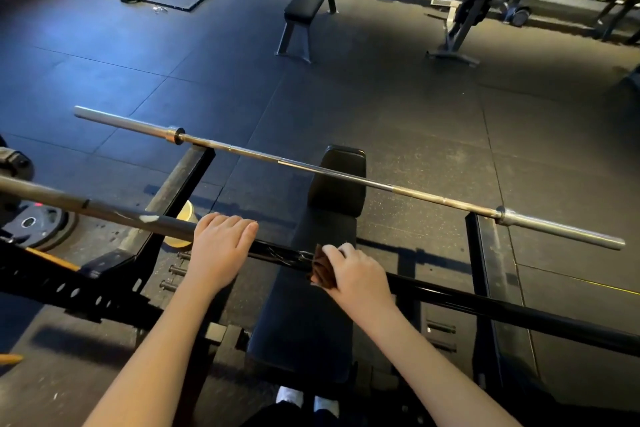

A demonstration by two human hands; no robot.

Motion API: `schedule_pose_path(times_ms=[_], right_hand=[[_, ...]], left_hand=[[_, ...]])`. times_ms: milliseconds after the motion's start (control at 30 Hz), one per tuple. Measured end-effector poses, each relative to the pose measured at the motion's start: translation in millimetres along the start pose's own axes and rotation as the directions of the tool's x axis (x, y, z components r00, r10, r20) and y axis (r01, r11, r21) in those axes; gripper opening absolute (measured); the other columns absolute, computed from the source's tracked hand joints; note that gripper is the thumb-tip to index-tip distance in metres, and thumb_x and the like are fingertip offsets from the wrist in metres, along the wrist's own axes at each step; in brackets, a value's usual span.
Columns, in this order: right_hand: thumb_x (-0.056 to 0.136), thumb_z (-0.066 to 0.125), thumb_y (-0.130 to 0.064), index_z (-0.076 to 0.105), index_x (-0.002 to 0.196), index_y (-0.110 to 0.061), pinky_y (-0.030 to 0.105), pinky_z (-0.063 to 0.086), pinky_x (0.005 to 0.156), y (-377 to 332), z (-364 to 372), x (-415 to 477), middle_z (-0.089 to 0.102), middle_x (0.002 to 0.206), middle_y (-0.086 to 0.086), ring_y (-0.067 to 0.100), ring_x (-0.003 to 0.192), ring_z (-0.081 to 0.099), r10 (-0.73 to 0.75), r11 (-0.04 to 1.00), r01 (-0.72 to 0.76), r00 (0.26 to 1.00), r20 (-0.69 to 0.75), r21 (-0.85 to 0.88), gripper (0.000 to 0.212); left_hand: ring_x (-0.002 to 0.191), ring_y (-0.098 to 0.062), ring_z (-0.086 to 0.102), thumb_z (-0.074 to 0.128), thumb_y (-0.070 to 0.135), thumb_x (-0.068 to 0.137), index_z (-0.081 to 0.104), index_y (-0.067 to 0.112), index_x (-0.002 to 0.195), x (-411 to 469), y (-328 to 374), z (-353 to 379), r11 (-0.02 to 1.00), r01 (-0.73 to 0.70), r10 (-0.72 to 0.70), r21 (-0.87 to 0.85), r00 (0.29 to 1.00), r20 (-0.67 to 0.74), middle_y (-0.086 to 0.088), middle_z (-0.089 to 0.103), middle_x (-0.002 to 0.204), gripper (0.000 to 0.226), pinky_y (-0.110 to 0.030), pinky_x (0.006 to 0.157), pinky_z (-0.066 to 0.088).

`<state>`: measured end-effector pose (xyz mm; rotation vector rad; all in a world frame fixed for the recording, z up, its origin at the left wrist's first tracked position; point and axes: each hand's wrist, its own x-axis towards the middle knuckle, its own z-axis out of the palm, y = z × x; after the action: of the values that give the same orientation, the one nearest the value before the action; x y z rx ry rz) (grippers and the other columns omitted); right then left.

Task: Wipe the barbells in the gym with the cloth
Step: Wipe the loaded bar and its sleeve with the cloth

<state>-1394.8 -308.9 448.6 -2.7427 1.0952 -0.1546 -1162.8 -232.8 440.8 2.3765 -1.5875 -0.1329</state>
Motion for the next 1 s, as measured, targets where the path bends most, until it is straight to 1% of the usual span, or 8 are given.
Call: schedule_pose_path(times_ms=[100, 300, 400, 533, 600, 733, 900, 1000], right_hand=[[0.093, 0.050, -0.058, 0.048, 0.128, -0.020, 0.033, 0.054, 0.078, -15.4, -2.0, 18.7, 0.058, 0.111, 0.003, 0.021, 0.096, 0.063, -0.007, 0.999, 0.004, 0.999, 0.053, 0.052, 0.051], [0.090, 0.052, -0.061, 0.048, 0.117, -0.026, 0.034, 0.051, 0.078, -8.2, -2.5, 20.6, 0.061, 0.106, 0.000, 0.020, 0.095, 0.063, -0.005, 0.989, -0.012, 0.994, 0.110, 0.150, 0.044], [0.089, 0.053, -0.060, 0.049, 0.117, -0.026, 0.034, 0.051, 0.080, 10.5, -5.4, 1.6, 0.060, 0.106, -0.003, 0.018, 0.095, 0.061, -0.021, 0.994, 0.013, 0.997, 0.068, 0.111, 0.044], [0.086, 0.051, -0.064, 0.052, 0.117, -0.029, 0.030, 0.050, 0.084, 57.5, -14.5, -30.6, 0.061, 0.104, -0.009, 0.012, 0.095, 0.061, 0.044, 0.995, -0.047, 0.998, 0.040, 0.086, 0.047], [0.085, 0.049, -0.066, 0.048, 0.125, -0.028, 0.029, 0.049, 0.086, 65.4, -16.2, -38.0, 0.060, 0.109, -0.009, 0.012, 0.098, 0.060, 0.069, 0.995, -0.072, 0.997, 0.046, 0.071, 0.055], [0.086, 0.051, -0.068, 0.036, 0.138, -0.025, 0.031, 0.053, 0.083, 44.6, -12.9, -20.9, 0.058, 0.117, -0.001, 0.018, 0.101, 0.062, 0.125, 0.991, -0.127, 0.991, 0.058, 0.033, 0.069], [0.087, 0.060, -0.060, 0.044, 0.128, -0.022, 0.032, 0.051, 0.080, 3.0, -5.1, 13.4, 0.057, 0.116, 0.003, 0.023, 0.101, 0.062, 0.002, 0.995, -0.012, 0.995, 0.104, 0.098, 0.058], [0.085, 0.062, -0.059, 0.047, 0.123, -0.024, 0.032, 0.052, 0.080, -7.1, -3.2, 23.2, 0.059, 0.112, 0.001, 0.020, 0.098, 0.063, -0.004, 0.991, -0.014, 0.991, 0.133, 0.133, 0.053]], left_hand=[[0.109, -0.018, 0.060, 0.007, 0.046, 0.096, 0.071, 0.022, 0.108, 0.0, 0.8, 0.0, 1.000, 0.002, -0.002, 0.026, 1.000, -0.001, 0.004, 0.070, 0.108, 0.069, -0.041, 0.106, 0.031], [0.115, -0.019, 0.057, 0.018, 0.038, 0.102, 0.069, 0.023, 0.113, 0.6, 5.1, -0.9, 0.996, 0.041, -0.045, 0.074, 0.997, 0.055, 0.002, 0.068, 0.117, 0.055, -0.040, 0.106, 0.030], [0.116, -0.020, 0.055, 0.016, 0.037, 0.103, 0.068, 0.023, 0.115, 0.8, 6.5, -2.8, 0.994, 0.069, -0.075, 0.084, 0.994, 0.074, 0.002, 0.067, 0.119, 0.055, -0.038, 0.105, 0.029], [0.114, -0.020, 0.054, 0.008, 0.040, 0.098, 0.067, 0.022, 0.110, 1.0, 5.3, -3.3, 0.992, 0.071, -0.081, 0.106, 0.992, 0.096, 0.002, 0.067, 0.116, 0.063, -0.036, 0.102, 0.029], [0.114, -0.020, 0.053, 0.008, 0.042, 0.097, 0.068, 0.023, 0.111, 1.9, 6.7, -2.4, 0.992, 0.070, -0.080, 0.106, 0.992, 0.093, 0.003, 0.066, 0.117, 0.064, -0.037, 0.102, 0.029], [0.116, -0.017, 0.051, 0.016, 0.041, 0.100, 0.066, 0.028, 0.119, 2.6, 4.4, 1.2, 0.994, 0.082, -0.088, 0.076, 0.993, 0.076, 0.006, 0.064, 0.121, 0.056, -0.037, 0.102, 0.028], [0.115, -0.016, 0.051, 0.025, 0.034, 0.103, 0.067, 0.027, 0.118, 2.3, 2.8, 2.0, 0.997, 0.074, -0.076, 0.036, 0.995, 0.062, 0.006, 0.064, 0.119, 0.045, -0.038, 0.102, 0.029], [0.113, -0.015, 0.052, 0.024, 0.043, 0.099, 0.068, 0.029, 0.116, 2.6, 1.9, 0.5, 0.997, 0.059, -0.062, 0.045, 0.996, 0.064, 0.007, 0.064, 0.117, 0.049, -0.037, 0.100, 0.029]])
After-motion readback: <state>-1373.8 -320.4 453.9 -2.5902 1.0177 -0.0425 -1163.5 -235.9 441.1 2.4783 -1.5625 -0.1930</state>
